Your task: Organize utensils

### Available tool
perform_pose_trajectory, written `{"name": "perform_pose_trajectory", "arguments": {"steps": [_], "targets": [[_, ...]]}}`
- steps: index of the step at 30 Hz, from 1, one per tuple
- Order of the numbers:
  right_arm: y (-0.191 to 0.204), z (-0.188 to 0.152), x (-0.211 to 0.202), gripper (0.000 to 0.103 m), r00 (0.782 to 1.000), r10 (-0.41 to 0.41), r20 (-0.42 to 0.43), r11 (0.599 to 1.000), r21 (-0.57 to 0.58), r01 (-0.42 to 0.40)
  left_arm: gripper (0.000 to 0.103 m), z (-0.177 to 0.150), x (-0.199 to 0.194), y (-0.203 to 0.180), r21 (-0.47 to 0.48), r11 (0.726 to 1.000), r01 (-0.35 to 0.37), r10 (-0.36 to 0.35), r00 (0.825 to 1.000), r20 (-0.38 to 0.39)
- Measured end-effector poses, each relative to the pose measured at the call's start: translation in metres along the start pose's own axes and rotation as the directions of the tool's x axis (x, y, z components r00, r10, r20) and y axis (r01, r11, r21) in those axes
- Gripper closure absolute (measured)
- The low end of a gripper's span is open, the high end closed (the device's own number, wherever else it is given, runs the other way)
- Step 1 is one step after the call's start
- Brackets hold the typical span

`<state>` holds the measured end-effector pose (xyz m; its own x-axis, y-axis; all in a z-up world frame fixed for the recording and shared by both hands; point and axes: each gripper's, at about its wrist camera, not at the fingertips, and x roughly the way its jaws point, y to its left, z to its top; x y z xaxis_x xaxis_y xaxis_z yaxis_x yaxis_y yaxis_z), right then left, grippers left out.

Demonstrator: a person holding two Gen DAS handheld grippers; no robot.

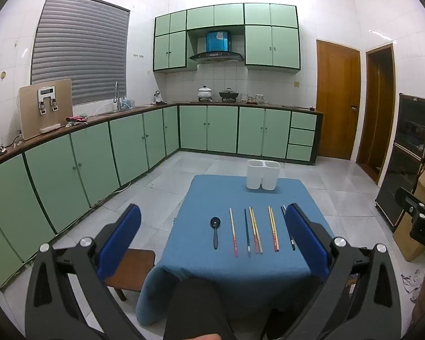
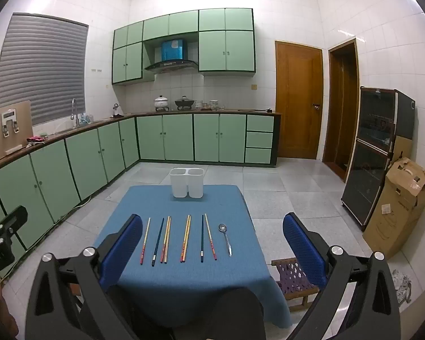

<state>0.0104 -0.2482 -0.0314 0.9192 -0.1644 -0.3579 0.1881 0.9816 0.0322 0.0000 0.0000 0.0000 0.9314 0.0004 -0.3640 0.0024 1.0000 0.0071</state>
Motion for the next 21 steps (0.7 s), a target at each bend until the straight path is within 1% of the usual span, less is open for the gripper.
{"name": "perform_pose_trajectory", "arguments": {"steps": [5,21], "targets": [[0.0002,0.0000,0.0000,0.006,1.000,0.000,0.001,1.000,0.001,0.000,0.005,-0.0004,-0.0016,-0.0005,0.002,1.000,0.002,-0.002,1.000,0.008],[-0.0001,0.0003,0.0000,0.006,1.000,0.002,0.007,1.000,-0.001,-0.002,0.005,-0.0019,-0.0013,-0.0003,-0.004,1.000,-0.002,0.002,1.000,0.000]]}}
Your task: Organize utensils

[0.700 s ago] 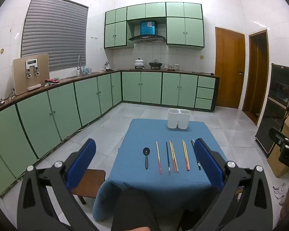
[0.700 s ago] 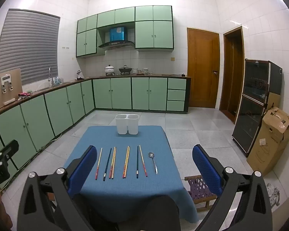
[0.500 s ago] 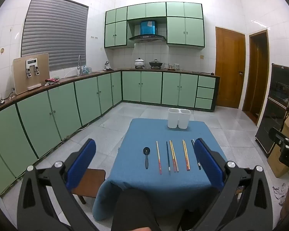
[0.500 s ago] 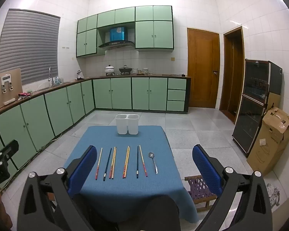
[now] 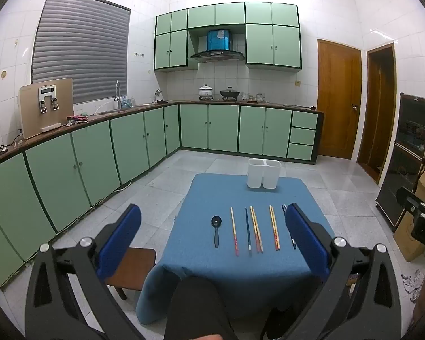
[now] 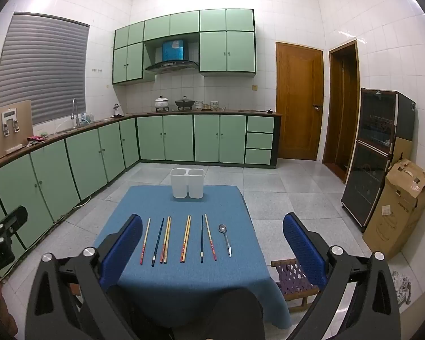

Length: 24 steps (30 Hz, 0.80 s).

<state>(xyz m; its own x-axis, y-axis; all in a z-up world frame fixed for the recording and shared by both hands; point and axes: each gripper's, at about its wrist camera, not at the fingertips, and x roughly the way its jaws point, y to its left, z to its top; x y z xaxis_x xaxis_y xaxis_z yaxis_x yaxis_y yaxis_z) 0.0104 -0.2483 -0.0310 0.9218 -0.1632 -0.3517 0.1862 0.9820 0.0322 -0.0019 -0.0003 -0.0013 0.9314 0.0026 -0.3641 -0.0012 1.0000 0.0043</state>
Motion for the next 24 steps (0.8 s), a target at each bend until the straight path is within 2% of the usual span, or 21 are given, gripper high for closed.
{"name": "perform_pose_trajectory", "arguments": {"steps": [24], "targets": [[0.0012,0.0011,-0.0015,0.006,1.000,-0.002,0.002,1.000,-0.003,0.002,0.005,0.0015,0.0025,0.0036,0.003,1.000,-0.008,0.008,1.000,0.002]]}}
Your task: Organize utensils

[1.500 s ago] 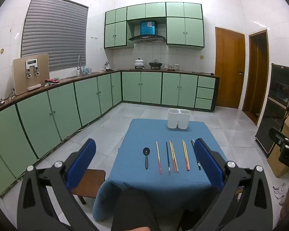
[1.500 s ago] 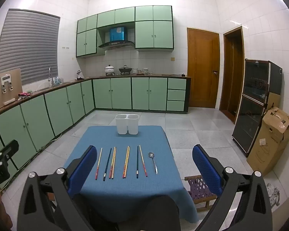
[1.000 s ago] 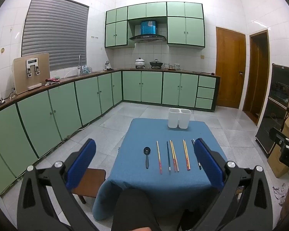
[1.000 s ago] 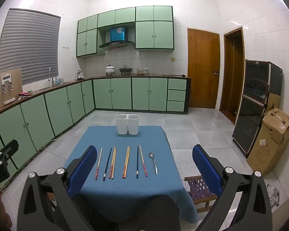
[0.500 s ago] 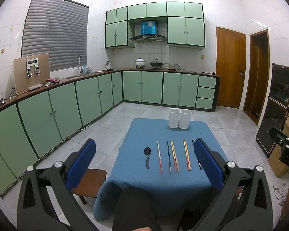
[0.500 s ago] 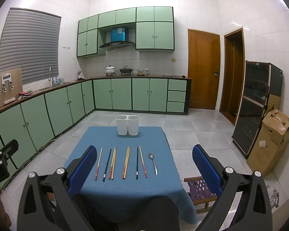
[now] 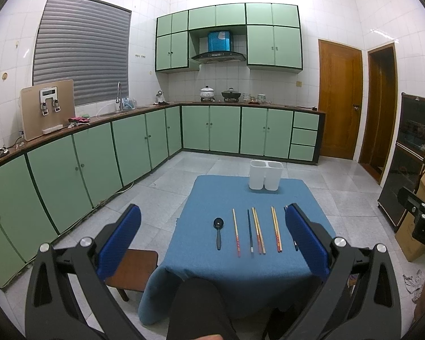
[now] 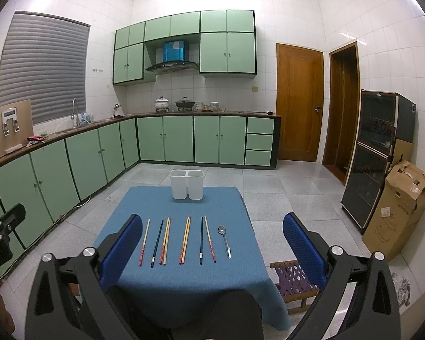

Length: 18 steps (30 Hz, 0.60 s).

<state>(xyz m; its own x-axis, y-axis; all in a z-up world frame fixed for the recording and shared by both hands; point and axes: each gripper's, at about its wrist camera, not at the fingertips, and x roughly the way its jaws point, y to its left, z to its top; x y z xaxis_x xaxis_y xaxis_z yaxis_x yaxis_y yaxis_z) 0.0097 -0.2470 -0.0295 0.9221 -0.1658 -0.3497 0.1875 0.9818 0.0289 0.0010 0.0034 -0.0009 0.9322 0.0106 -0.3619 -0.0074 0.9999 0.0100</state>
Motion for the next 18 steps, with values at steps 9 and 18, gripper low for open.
{"name": "perform_pose_trajectory", "arguments": {"steps": [9,18], "targets": [[0.0014,-0.0002,0.0002,0.006,1.000,0.000,0.001,1.000,-0.003,0.000,0.005,0.0013,-0.0007,0.0008,0.000,1.000,0.002,-0.002,1.000,-0.001],[0.0017,-0.0006,0.0007,0.006,1.000,0.003,-0.001,1.000,-0.003,-0.003,0.005,0.0022,-0.0010,0.0030,-0.001,1.000,0.002,-0.002,1.000,-0.002]]}}
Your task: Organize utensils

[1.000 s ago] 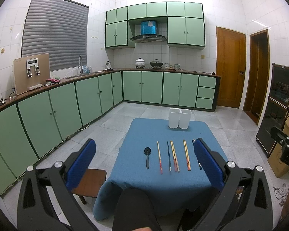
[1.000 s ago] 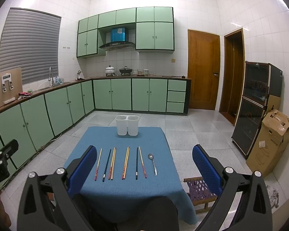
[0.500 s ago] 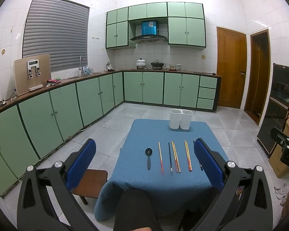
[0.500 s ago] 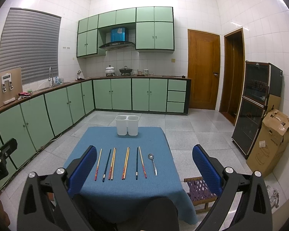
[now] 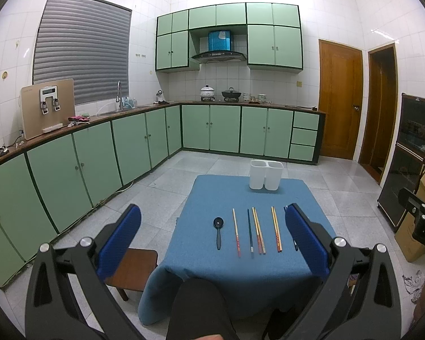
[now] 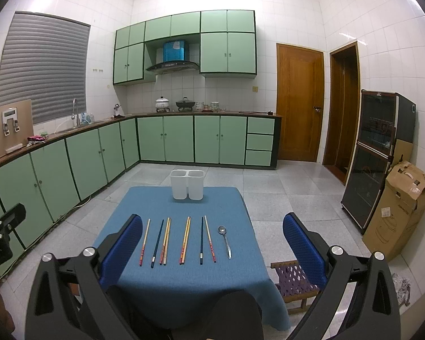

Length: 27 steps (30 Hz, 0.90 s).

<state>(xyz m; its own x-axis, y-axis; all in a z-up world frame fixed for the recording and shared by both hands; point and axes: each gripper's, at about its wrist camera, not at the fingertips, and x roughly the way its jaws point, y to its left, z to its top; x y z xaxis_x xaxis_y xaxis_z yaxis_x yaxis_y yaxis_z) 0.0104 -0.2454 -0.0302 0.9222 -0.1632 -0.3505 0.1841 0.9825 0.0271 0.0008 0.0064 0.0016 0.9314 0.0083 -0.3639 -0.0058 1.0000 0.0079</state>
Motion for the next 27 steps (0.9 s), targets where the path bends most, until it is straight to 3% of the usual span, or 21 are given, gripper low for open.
{"name": "perform_pose_trajectory", "arguments": {"steps": [27], "targets": [[0.000,-0.005,0.007,0.006,1.000,0.003,-0.014,1.000,0.004,-0.003,0.005,-0.005,0.012,0.001,-0.006,1.000,0.002,-0.002,1.000,-0.024]]}}
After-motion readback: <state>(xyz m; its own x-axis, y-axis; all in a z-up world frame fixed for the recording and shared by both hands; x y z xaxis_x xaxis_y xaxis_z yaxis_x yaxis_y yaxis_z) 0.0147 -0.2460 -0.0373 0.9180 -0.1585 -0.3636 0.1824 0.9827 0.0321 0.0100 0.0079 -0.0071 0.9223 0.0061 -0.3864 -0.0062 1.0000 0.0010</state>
